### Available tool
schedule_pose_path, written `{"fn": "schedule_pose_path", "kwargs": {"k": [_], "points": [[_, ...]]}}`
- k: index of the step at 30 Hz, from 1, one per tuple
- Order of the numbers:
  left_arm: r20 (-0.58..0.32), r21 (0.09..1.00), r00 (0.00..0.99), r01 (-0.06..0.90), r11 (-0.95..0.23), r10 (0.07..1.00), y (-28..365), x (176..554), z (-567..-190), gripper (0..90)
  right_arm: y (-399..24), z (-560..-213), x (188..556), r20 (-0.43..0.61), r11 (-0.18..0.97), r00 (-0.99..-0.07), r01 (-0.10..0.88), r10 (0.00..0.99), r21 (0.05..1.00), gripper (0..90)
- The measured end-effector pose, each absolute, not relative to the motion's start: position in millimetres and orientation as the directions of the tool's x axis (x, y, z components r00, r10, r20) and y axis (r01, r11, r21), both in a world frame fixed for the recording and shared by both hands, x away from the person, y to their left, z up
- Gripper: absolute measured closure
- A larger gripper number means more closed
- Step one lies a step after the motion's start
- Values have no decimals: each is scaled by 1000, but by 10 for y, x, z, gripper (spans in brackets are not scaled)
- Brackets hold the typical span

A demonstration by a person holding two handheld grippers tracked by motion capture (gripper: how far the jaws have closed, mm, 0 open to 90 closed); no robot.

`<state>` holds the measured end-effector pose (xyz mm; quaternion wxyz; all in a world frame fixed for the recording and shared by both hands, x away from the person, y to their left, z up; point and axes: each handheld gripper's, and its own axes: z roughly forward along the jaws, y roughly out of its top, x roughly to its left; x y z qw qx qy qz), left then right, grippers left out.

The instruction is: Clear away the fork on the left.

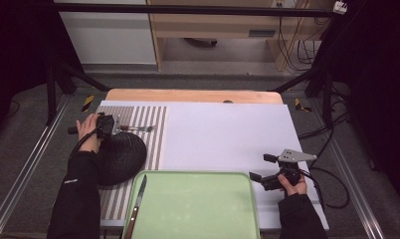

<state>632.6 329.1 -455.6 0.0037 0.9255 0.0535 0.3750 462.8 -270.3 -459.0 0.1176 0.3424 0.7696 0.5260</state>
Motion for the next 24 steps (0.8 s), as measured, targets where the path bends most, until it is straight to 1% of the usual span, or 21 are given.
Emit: {"fn": "schedule_pose_path", "kwargs": {"k": [4,10,15,24], "points": [[694,63,712,89,-994,108,3263,6331,-4556,527,-2702,-4589,4628,181,210,-737,404,651,890,9],[697,54,711,73,-996,90,3197,6342,-4556,549,-2701,-4588,4627,182,209,-738,403,650,891,9],[694,55,715,74,-996,92,3170,6350,-4552,548,-2700,-4591,4630,180,211,-737,404,651,890,9],[690,56,720,47,-997,73,3065,6372,-4534,549,-2705,-4587,4630,179,206,-735,401,654,893,8]]}}
